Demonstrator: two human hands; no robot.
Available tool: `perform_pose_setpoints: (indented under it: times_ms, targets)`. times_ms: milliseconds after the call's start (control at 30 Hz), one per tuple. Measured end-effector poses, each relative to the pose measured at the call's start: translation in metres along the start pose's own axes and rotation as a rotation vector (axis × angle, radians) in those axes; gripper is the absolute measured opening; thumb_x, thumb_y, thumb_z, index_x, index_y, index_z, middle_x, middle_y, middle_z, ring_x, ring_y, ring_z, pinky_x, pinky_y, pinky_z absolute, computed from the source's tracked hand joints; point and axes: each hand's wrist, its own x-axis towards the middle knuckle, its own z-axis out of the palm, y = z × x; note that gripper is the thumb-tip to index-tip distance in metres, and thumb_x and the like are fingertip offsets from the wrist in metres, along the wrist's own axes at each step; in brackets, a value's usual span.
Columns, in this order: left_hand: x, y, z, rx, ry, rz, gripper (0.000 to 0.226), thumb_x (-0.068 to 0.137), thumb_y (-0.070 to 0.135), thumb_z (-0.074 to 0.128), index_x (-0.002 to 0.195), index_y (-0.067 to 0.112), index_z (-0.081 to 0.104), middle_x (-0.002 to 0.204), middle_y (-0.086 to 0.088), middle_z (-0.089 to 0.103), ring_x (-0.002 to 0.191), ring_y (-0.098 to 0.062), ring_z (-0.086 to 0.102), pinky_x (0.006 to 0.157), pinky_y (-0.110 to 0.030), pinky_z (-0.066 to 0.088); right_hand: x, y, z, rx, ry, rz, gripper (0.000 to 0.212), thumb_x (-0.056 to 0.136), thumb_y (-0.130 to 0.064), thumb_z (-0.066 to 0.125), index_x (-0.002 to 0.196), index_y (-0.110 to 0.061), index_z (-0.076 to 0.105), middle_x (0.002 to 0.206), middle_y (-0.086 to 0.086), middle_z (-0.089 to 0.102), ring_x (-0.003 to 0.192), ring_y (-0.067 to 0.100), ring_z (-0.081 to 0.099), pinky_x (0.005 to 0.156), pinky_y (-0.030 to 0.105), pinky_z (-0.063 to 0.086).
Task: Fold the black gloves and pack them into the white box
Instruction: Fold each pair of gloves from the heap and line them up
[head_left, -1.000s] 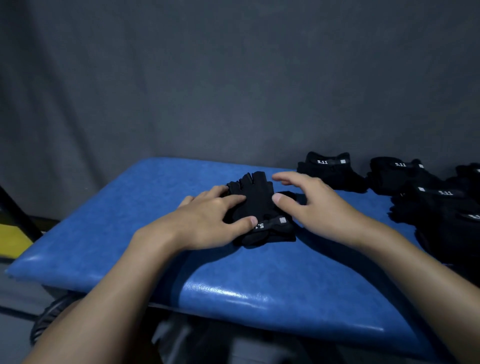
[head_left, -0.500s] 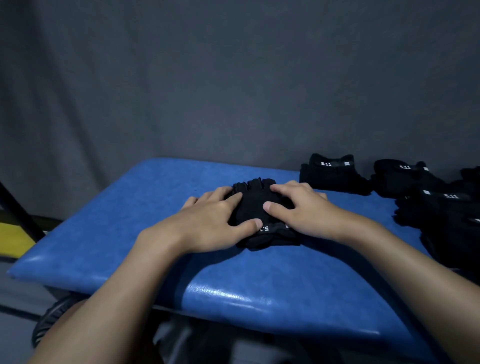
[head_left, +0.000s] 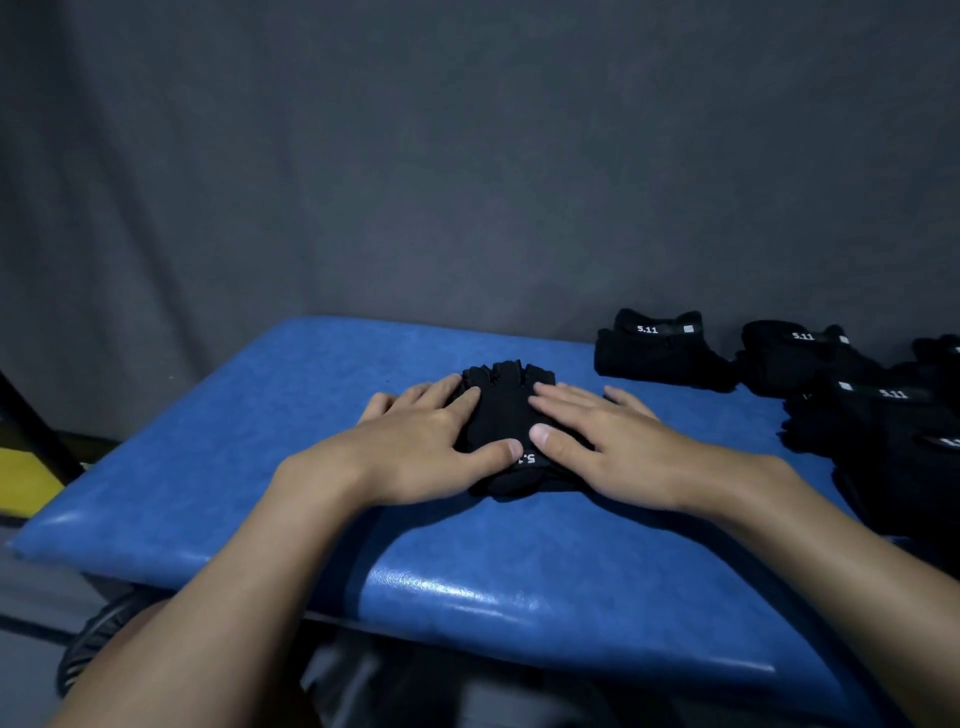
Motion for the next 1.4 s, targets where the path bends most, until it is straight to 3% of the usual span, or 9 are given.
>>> perform_pose_setpoints:
  times_ms: [267, 433, 600, 767, 867, 1000, 1100, 1267, 1400]
  targets:
    - [0.002, 0.002, 0.004, -0.093, 0.184, 0.117, 0.086, 0.087, 0.077, 0.027, 0.157, 0.028, 0.018, 0.166, 0.009, 0.0, 0.151, -0.005, -0.006, 0.123, -0.041, 0.001, 0.001, 0.006, 0.004, 0.032, -0.08, 0.02, 0.065, 0.096, -0.062, 0.022, 0.155, -0.037, 0.008, 0.161, -0.022, 0.001, 0.146, -0.007, -0.008, 0.123, 0.038, -0.005]
    - [0.008, 0.008, 0.006, -0.097, 0.208, 0.213, 0.077, 0.09, 0.071, 0.03, 0.155, 0.031, 0.025, 0.165, 0.011, 0.013, 0.151, -0.004, 0.002, 0.123, -0.036, 0.005, -0.009, 0.014, 0.003, 0.508, 0.253, 0.097, 0.059, 0.096, -0.05, 0.046, 0.151, -0.034, 0.03, 0.155, -0.014, 0.034, 0.142, 0.003, 0.03, 0.119, 0.034, 0.024]
    - [0.012, 0.009, 0.008, -0.086, 0.132, 0.193, 0.074, 0.091, 0.073, 0.031, 0.155, 0.037, 0.024, 0.166, 0.009, 0.008, 0.152, -0.008, -0.004, 0.123, -0.035, 0.002, -0.023, 0.033, 0.007, 0.342, 0.288, 0.193, 0.054, 0.092, -0.044, 0.056, 0.143, -0.036, 0.039, 0.139, -0.009, 0.054, 0.133, 0.014, 0.043, 0.111, 0.042, 0.036]
    - [0.012, 0.01, 0.009, -0.115, 0.126, 0.194, 0.085, 0.078, 0.075, 0.024, 0.154, 0.039, 0.023, 0.166, 0.009, 0.009, 0.152, -0.009, -0.003, 0.123, -0.036, 0.004, -0.025, 0.031, 0.007, 0.451, 0.374, 0.177, 0.035, 0.093, -0.016, 0.061, 0.126, -0.028, 0.06, 0.119, -0.014, 0.065, 0.117, 0.004, 0.057, 0.109, 0.036, 0.041]
    - [0.013, 0.009, 0.01, -0.13, 0.132, 0.206, 0.081, 0.08, 0.074, 0.027, 0.154, 0.041, 0.023, 0.166, 0.009, 0.009, 0.152, -0.009, -0.003, 0.124, -0.037, 0.005, -0.022, 0.03, 0.009, 0.447, 0.415, 0.171, 0.031, 0.09, -0.016, 0.064, 0.117, -0.031, 0.065, 0.112, -0.019, 0.064, 0.112, 0.005, 0.058, 0.107, 0.04, 0.041]
    - [0.015, 0.01, 0.011, -0.145, 0.134, 0.224, 0.077, 0.081, 0.073, 0.028, 0.153, 0.045, 0.023, 0.166, 0.01, 0.009, 0.152, -0.008, -0.004, 0.123, -0.036, 0.004, -0.021, 0.028, 0.007, 0.482, 0.444, 0.145, 0.027, 0.092, -0.012, 0.064, 0.117, -0.018, 0.068, 0.118, -0.013, 0.058, 0.115, 0.006, 0.055, 0.108, 0.037, 0.04]
    - [0.016, 0.012, 0.011, -0.143, 0.143, 0.233, 0.077, 0.08, 0.072, 0.027, 0.152, 0.045, 0.025, 0.166, 0.009, 0.01, 0.152, -0.008, -0.003, 0.123, -0.037, 0.003, -0.019, 0.027, 0.006, 0.442, 0.461, 0.145, 0.025, 0.094, -0.021, 0.06, 0.119, -0.02, 0.067, 0.123, -0.016, 0.054, 0.12, 0.007, 0.051, 0.11, 0.04, 0.037]
    - [0.018, 0.012, 0.011, -0.147, 0.143, 0.245, 0.077, 0.08, 0.071, 0.028, 0.153, 0.045, 0.024, 0.166, 0.008, 0.009, 0.152, -0.009, -0.003, 0.124, -0.038, 0.003, -0.006, 0.01, -0.003, 0.426, 0.394, 0.127, 0.03, 0.082, -0.061, 0.042, 0.104, -0.053, 0.061, 0.116, -0.021, 0.061, 0.122, 0.008, 0.05, 0.109, 0.046, 0.036]
    - [0.018, 0.011, 0.011, -0.16, 0.149, 0.252, 0.077, 0.081, 0.071, 0.029, 0.153, 0.044, 0.024, 0.166, 0.008, 0.009, 0.152, -0.008, -0.003, 0.123, -0.034, 0.003, 0.012, 0.012, -0.004, 0.479, 0.339, 0.138, 0.028, 0.073, -0.071, 0.038, 0.092, -0.067, 0.058, 0.111, -0.029, 0.065, 0.123, 0.006, 0.052, 0.109, 0.046, 0.035]
